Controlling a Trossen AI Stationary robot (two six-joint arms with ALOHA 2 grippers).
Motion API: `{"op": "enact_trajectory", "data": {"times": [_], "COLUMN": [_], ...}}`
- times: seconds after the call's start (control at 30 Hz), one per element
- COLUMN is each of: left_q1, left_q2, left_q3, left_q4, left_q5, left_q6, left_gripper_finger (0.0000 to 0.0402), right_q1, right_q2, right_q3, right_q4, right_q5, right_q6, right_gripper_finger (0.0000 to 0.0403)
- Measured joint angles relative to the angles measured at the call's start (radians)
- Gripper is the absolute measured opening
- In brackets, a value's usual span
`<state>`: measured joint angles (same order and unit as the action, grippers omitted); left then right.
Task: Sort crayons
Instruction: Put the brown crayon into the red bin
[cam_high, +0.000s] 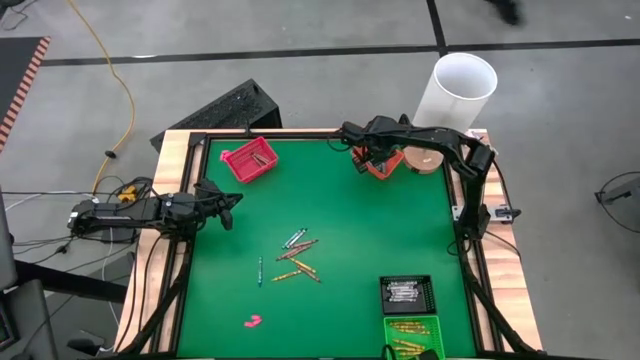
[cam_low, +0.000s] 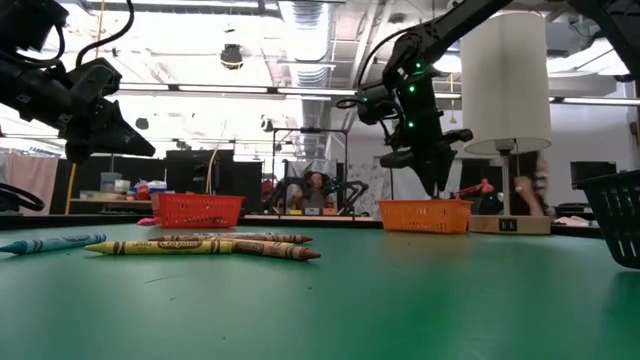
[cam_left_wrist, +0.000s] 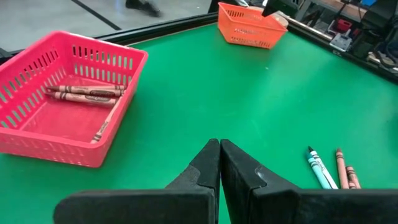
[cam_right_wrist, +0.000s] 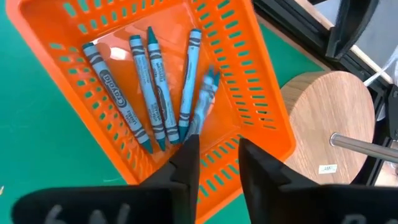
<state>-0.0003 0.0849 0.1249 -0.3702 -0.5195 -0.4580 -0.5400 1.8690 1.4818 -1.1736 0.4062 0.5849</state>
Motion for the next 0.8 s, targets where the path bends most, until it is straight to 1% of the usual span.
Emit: {"op": "enact_trajectory", "data": {"times": [0.17,0.3,0.47,0.6,0.67,0.8], "left_q1": [0.0,0.0,0.0,0.0,0.0,0.0], "left_q2": [0.0,0.0,0.0,0.0,0.0,0.0], "left_q3": [0.0,0.0,0.0,0.0,0.0,0.0], "left_q4": [0.0,0.0,0.0,0.0,0.001,0.002], "left_q5": [0.0,0.001,0.001,0.001,0.001,0.001], "left_q6": [-0.008,-0.007,-0.008,-0.011,-0.034,-0.058], "left_gripper_finger": [0.0,0.0,0.0,0.0,0.0,0.0], "right_q1": [0.009,0.035,0.069,0.11,0.143,0.241], "right_q2": [-0.008,-0.062,-0.183,-0.308,-0.367,-0.453], "right_q3": [0.001,0.001,0.002,0.002,0.002,0.002], "right_q4": [0.0,0.027,0.095,0.162,0.191,0.256], "right_q5": [-0.025,-0.025,-0.032,-0.068,-0.079,-0.144], "right_q6": [-0.018,-0.05,-0.113,-0.188,-0.217,-0.285], "right_gripper_finger": [0.0118,0.0118,0.0118,0.0118,0.0118,0.0118]}}
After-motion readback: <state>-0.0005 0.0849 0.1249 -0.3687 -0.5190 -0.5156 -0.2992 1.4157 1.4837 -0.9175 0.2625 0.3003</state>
